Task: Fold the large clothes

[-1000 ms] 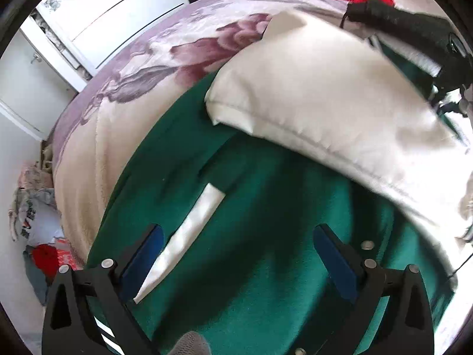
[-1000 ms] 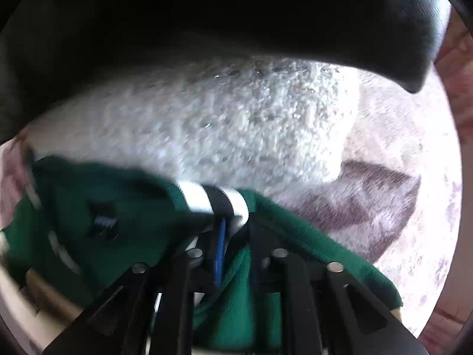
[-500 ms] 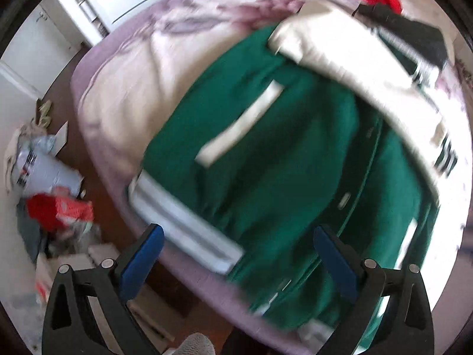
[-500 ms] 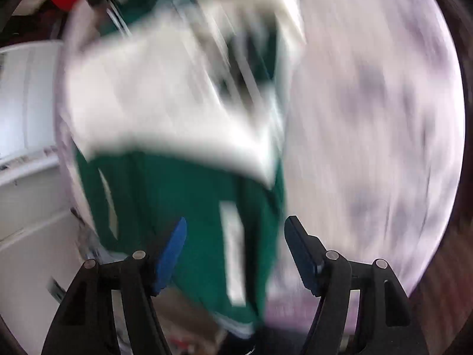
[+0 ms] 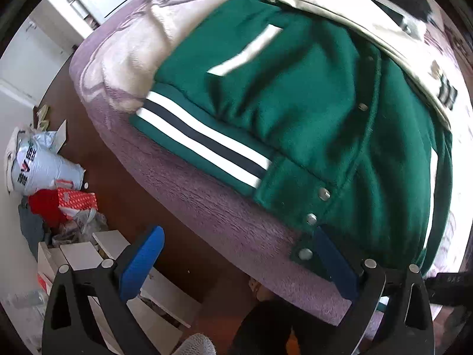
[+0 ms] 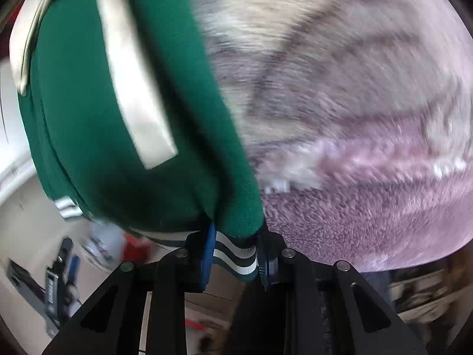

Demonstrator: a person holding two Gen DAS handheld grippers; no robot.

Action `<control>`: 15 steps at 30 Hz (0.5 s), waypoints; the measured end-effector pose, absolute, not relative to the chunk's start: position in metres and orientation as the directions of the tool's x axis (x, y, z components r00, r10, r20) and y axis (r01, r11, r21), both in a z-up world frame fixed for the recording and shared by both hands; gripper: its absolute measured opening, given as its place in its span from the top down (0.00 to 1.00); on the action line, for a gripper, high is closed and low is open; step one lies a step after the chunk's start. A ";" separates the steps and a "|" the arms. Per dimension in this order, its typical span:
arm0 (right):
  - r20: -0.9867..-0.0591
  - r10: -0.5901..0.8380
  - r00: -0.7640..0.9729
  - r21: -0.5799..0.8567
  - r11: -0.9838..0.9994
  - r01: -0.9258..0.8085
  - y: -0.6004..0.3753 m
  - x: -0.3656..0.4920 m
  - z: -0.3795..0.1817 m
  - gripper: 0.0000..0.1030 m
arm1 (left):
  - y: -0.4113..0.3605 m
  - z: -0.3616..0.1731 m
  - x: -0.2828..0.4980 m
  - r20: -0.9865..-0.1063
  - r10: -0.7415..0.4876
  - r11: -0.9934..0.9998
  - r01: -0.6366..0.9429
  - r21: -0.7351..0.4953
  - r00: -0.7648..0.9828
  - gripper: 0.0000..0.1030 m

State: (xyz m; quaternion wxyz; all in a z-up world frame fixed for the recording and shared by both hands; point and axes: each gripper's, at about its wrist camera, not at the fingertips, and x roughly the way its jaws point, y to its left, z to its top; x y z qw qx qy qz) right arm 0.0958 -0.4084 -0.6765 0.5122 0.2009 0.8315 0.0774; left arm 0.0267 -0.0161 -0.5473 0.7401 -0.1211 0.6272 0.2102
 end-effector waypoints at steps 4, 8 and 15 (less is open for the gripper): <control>-0.822 0.399 -0.406 0.360 0.917 0.174 -0.412 0.124 -0.637 0.63 | -0.034 -0.537 0.028 -0.972 0.181 0.896 -0.434 0.100 0.150 0.00; -0.897 0.409 -0.164 0.366 0.899 0.239 -0.460 0.195 -0.604 0.50 | -0.061 -0.533 0.046 -0.964 0.210 0.904 -0.408 0.128 0.164 0.00; -0.895 0.444 -0.050 0.423 0.879 0.221 -0.485 0.328 -0.640 0.50 | -0.123 -0.557 0.097 -0.962 0.237 0.921 -0.345 0.179 0.134 0.00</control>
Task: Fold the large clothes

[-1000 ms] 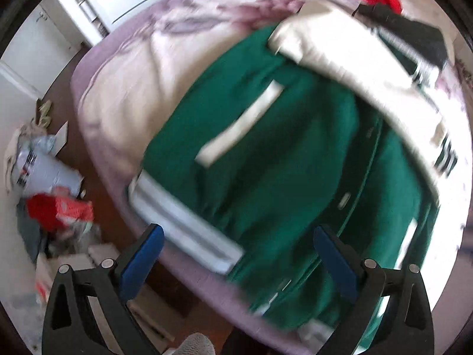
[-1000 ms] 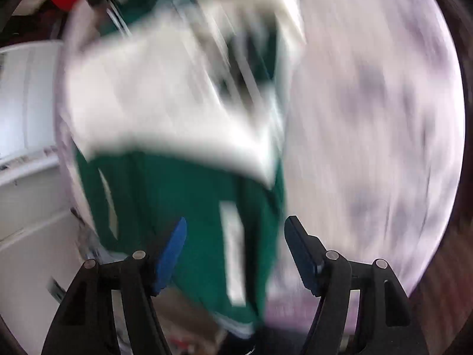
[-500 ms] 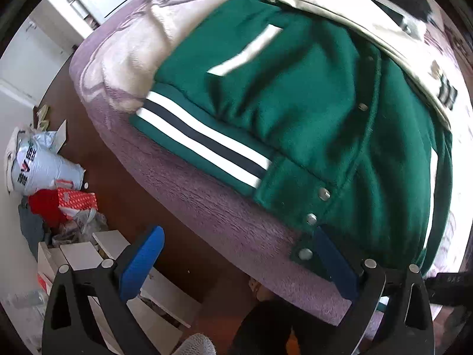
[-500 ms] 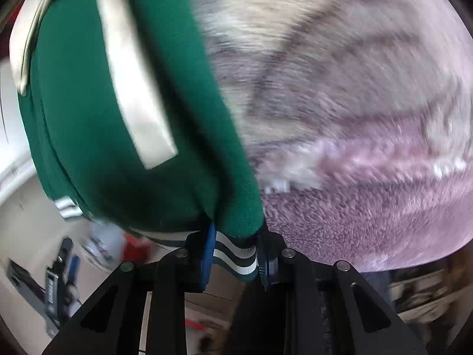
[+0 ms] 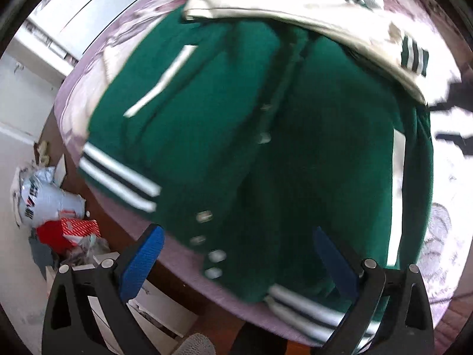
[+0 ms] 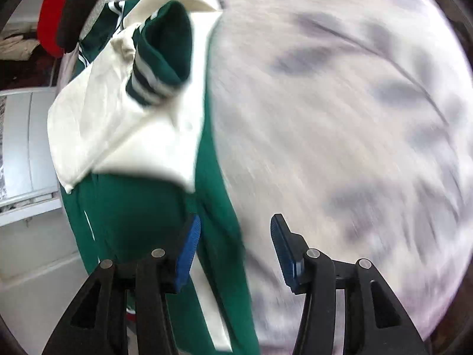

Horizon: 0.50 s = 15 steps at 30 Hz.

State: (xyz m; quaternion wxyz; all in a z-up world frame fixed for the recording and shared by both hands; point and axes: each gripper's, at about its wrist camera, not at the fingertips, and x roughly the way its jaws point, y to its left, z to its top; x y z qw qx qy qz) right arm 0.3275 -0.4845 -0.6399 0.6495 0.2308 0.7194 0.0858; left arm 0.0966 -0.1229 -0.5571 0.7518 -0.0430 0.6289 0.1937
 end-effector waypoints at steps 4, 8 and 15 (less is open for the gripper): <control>-0.921 0.374 -0.106 0.366 0.926 0.089 -0.470 0.346 -0.658 0.85 | -0.144 -0.584 0.111 -0.955 0.283 0.916 -0.319 0.242 0.087 0.00; -0.923 0.365 -0.121 0.349 0.927 0.137 -0.493 0.345 -0.659 0.87 | -0.142 -0.599 0.111 -0.954 0.296 0.905 -0.332 0.266 0.041 0.00; -0.883 0.438 -0.170 0.426 0.899 0.105 -0.486 0.354 -0.653 0.57 | -0.143 -0.595 0.115 -0.941 0.337 0.899 -0.305 0.316 0.019 0.00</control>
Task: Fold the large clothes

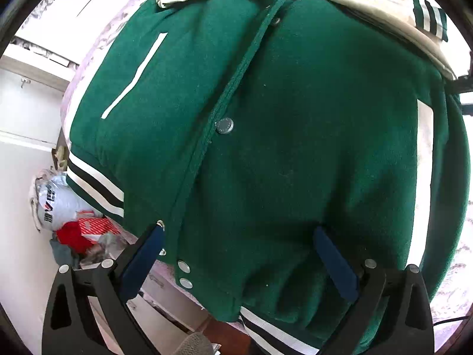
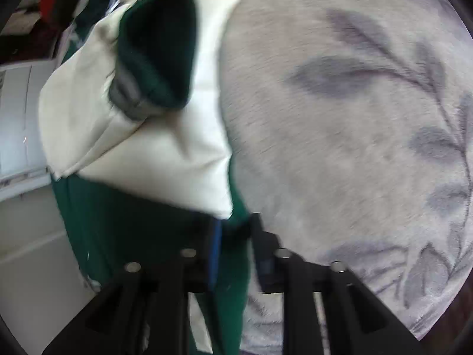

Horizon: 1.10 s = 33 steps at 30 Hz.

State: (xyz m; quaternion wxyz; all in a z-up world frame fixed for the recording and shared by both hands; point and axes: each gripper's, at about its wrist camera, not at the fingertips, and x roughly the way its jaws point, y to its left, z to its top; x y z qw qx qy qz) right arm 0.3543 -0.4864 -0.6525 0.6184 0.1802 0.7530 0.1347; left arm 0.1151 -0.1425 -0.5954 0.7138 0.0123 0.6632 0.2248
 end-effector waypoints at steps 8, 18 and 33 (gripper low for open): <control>-0.919 0.339 -0.199 0.344 0.939 0.011 -0.498 0.341 -0.662 0.86 | -0.150 -0.597 0.115 -0.927 0.374 0.892 -0.280 0.355 0.016 0.00; -0.802 0.594 -0.070 0.561 0.787 0.257 -0.589 0.415 -0.620 0.48 | -0.173 -0.547 0.145 -0.922 0.371 0.872 -0.384 0.303 0.115 0.00; -0.760 0.650 0.025 0.629 0.724 0.283 -0.551 0.546 -0.649 0.81 | -0.221 -0.610 0.233 -0.962 0.258 0.923 -0.318 0.219 0.088 0.00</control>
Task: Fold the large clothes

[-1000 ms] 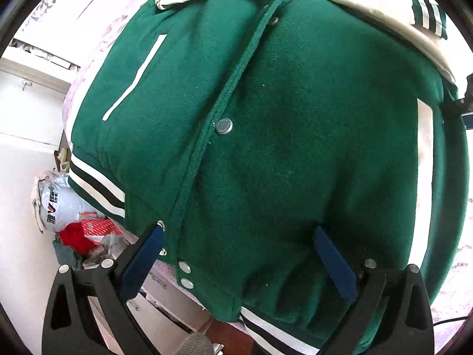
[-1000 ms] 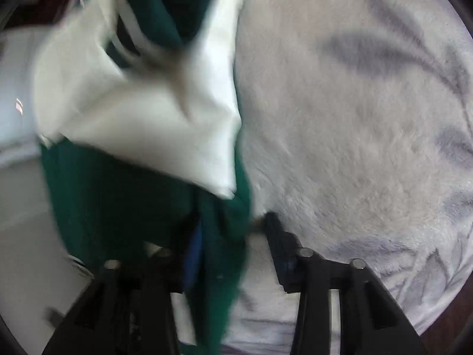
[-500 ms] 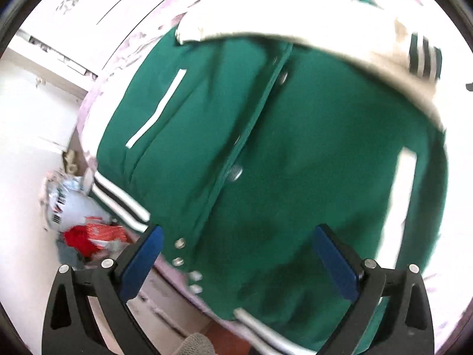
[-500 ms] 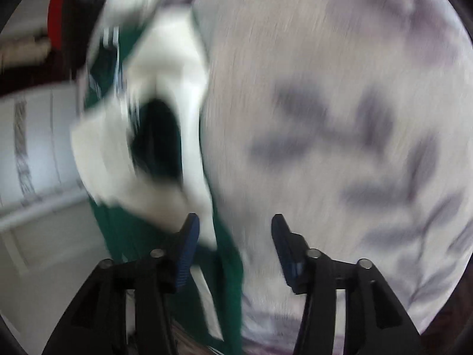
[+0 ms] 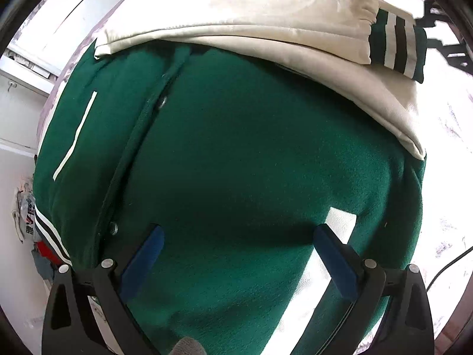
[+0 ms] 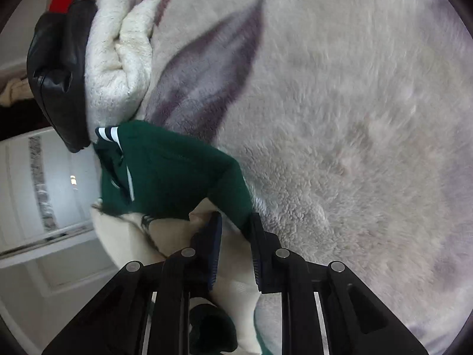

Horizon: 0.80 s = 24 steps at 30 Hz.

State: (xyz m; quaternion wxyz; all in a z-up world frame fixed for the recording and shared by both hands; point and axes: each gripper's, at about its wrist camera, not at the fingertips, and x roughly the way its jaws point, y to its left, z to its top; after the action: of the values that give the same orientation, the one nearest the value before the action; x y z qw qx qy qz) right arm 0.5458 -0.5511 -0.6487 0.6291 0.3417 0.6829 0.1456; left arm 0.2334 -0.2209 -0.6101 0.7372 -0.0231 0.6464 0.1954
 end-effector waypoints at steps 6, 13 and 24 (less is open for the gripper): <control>-0.718 0.686 0.115 0.693 0.689 0.213 -0.558 0.554 -0.623 0.22 | -0.215 -0.607 0.235 -0.962 0.260 0.903 -0.374 0.214 0.077 0.00; -0.776 0.625 -0.081 0.605 0.775 0.184 -0.518 0.556 -0.681 0.61 | -0.228 -0.608 0.243 -0.951 0.298 0.903 -0.346 0.254 0.079 0.00; -0.883 0.469 0.032 0.470 0.878 0.096 -0.522 0.551 -0.647 0.83 | -0.258 -0.588 0.232 -0.955 0.276 0.926 -0.294 0.236 0.105 0.00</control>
State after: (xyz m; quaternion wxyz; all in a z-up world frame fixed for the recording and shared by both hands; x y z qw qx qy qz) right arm 0.5510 -0.5217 -0.6471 0.6880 0.2068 0.6823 0.1357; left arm 0.2324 -0.2576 -0.5881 0.7433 -0.0069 0.6408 0.1919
